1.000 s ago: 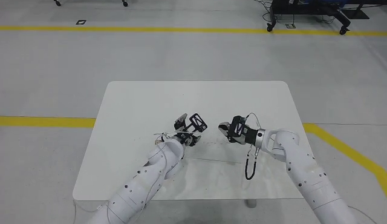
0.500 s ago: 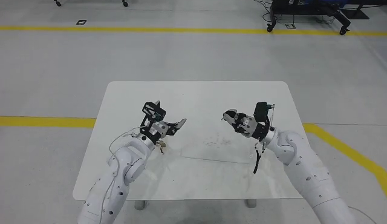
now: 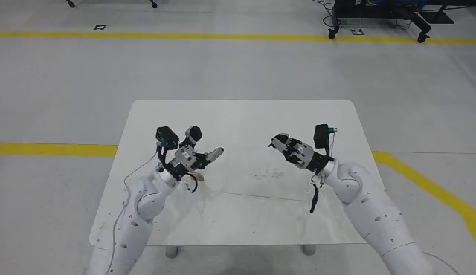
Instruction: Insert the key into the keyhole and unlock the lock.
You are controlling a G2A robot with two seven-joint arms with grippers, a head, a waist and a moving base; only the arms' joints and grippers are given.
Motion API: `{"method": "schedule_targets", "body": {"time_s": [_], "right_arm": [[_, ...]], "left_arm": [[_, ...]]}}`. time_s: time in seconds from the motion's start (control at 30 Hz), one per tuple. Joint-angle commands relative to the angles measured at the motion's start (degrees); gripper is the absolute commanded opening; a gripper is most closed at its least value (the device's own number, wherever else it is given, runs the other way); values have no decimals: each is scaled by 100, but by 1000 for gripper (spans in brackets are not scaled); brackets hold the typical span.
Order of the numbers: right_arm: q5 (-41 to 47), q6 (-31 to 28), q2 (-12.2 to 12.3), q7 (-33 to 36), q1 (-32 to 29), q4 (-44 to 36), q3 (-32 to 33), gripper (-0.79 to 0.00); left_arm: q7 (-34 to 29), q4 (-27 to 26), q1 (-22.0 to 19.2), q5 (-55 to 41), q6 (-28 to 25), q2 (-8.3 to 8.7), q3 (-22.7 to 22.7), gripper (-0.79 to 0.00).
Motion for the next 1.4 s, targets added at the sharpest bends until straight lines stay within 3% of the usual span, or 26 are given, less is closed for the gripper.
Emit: {"method": "schedule_targets", "body": {"time_s": [0.0, 0.07, 0.37, 0.47, 0.57, 0.9, 1.13, 1.37], "right_arm": [[785, -136, -59, 188, 158, 212, -250, -785], [1487, -136, -112, 426, 291, 328, -529, -785], [1487, -136, -112, 426, 291, 328, -529, -785], [1487, -136, -112, 426, 291, 328, -529, -785], [1487, -136, -112, 426, 291, 328, -529, -785], [1487, -136, -112, 426, 291, 328, -529, -785], [2468, -15, -230, 743, 292, 354, -914, -785], [3311, 56, -407, 1163, 623, 694, -1345, -785]], "left_arm": [[-496, 623, -415, -1211, -885, 13, 328, 0], [-1010, 677, -647, -2212, -885, 44, 787, 0], [-1010, 677, -647, -2212, -885, 44, 787, -3], [-1010, 677, -647, -2212, -885, 44, 787, -114], [-1010, 677, -647, -2212, -885, 44, 787, 0], [-1010, 677, -647, -2212, -885, 44, 787, 0], [-1432, 566, -689, -2268, -630, 0, 1082, 0], [-2176, 925, -965, -3806, -885, -81, 1600, -3]]}}
